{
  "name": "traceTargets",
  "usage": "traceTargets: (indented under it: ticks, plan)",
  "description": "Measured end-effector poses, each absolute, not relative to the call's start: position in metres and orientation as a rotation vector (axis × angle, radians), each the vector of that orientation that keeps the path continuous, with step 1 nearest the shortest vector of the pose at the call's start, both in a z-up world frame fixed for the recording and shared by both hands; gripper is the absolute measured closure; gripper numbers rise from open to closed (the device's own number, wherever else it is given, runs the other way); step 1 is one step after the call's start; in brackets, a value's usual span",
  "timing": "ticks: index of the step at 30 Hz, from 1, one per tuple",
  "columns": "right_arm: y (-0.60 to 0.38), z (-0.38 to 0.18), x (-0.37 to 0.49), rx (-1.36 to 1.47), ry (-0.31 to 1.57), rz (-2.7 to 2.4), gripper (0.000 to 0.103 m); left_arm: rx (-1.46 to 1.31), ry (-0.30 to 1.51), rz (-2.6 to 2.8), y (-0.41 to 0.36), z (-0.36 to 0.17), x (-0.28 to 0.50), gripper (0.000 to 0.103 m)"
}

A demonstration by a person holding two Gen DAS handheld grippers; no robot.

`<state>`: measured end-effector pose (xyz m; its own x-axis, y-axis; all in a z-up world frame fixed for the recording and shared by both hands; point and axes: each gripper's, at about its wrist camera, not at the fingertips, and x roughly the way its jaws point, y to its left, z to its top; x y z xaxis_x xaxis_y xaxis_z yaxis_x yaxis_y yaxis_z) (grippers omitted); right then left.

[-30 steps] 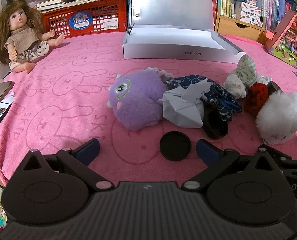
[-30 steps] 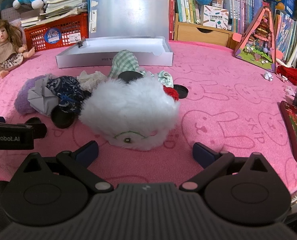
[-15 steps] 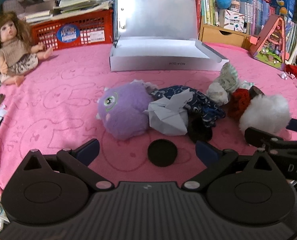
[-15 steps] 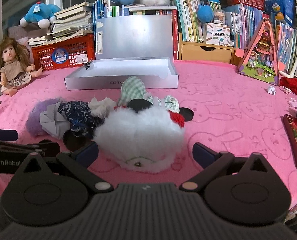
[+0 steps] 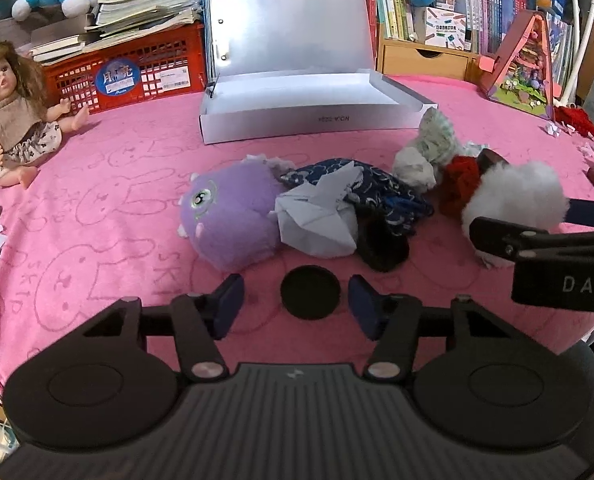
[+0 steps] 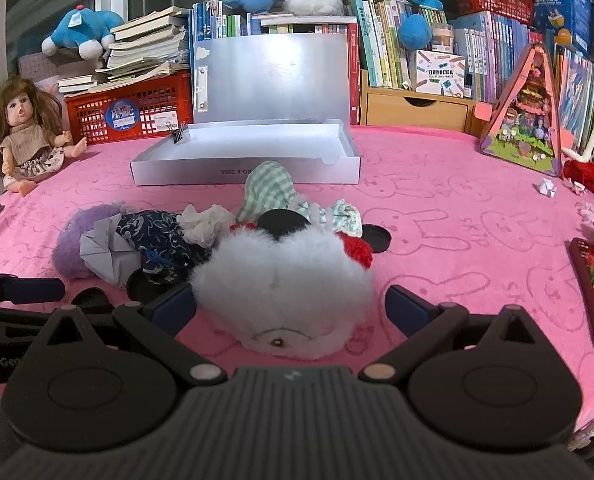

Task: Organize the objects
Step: 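Close left gripper on black puck while right gripper closes on white fluffy plush, then lift the black puck with left gripper while right gripper lifts the white plush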

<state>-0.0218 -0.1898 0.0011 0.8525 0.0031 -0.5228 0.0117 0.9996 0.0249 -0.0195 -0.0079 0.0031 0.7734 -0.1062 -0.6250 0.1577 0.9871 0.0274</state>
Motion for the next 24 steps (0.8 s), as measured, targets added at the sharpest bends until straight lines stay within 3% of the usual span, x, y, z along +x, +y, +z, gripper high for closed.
traceTargets:
  ticks: [4,8,11,24]
  plan:
    - [-0.1881,0.0004,-0.0207,0.026,0.558,0.003,0.001,0.074,0.668,-0.139,-0.0079,0.0028,-0.0196,0.041]
    - [-0.1862,0.0004,-0.021,0.019,0.563,0.009,0.004,0.075,0.658,-0.15,-0.0088,0.0037,-0.0213,0.059]
    - [-0.1852,0.0005,-0.0204,0.021,0.572,0.014,0.009,0.085,0.652,-0.148,-0.011,0.0043,-0.023,0.066]
    - [-0.1837,0.0024,-0.0233,0.021,0.58,0.018,0.02,0.098,0.644,-0.143,-0.0139,0.006,-0.0284,0.066]
